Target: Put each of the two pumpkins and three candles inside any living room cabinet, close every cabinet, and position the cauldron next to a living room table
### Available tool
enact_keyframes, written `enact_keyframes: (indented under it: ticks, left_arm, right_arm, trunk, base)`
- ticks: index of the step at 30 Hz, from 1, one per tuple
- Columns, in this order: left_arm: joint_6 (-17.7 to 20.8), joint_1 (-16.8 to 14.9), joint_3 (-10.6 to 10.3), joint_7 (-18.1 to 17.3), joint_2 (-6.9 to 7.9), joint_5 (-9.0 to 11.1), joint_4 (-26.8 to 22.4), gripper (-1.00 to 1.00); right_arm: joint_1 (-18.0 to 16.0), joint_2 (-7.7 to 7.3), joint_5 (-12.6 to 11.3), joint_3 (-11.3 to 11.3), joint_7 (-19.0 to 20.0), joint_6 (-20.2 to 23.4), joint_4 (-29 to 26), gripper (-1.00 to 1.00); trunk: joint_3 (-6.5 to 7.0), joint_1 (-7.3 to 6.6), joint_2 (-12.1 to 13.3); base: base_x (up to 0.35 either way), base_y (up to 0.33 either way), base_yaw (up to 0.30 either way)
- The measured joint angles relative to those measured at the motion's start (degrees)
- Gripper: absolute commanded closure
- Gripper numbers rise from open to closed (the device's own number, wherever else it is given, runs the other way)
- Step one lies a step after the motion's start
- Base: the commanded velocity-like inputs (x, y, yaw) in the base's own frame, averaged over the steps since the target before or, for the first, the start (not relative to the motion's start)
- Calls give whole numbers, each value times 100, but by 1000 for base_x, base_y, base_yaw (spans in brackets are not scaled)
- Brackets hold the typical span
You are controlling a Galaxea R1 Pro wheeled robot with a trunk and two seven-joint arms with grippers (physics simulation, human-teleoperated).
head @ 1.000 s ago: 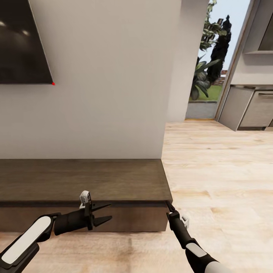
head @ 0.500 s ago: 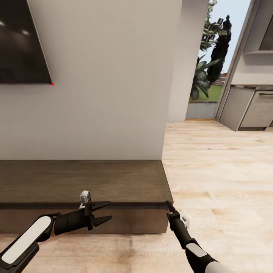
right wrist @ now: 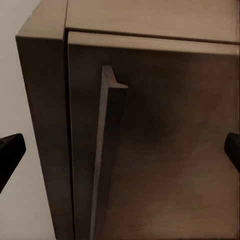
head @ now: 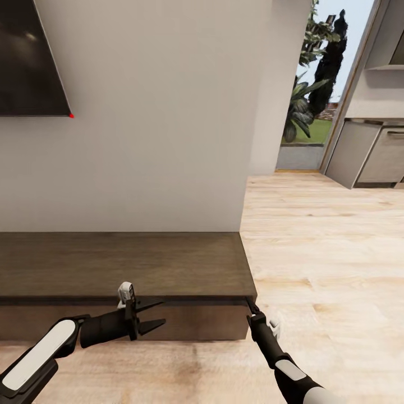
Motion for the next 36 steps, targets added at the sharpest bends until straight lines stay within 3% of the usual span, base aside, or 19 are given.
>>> enact_keyframes:
  ticks: [28,29,36]
  left_arm:
    - [0,0,15,0,9,0,0,-100]
    - [0,-1,16,-1,9,0,0,-100]
    - [0,0,17,0,9,0,-1,-100]
  right_arm:
    - [0,17,9,1,0,0,-3,-100]
    - [0,17,9,1,0,0,-3,100]
    - [3,11,19,11,-1,2,1,100]
  trunk:
    - [0,-1,0]
    - [0,0,0]
    - [-1,0,0]
  base:
    - [41,14,0]
    - [15,6,0]
    - [3,1,0]
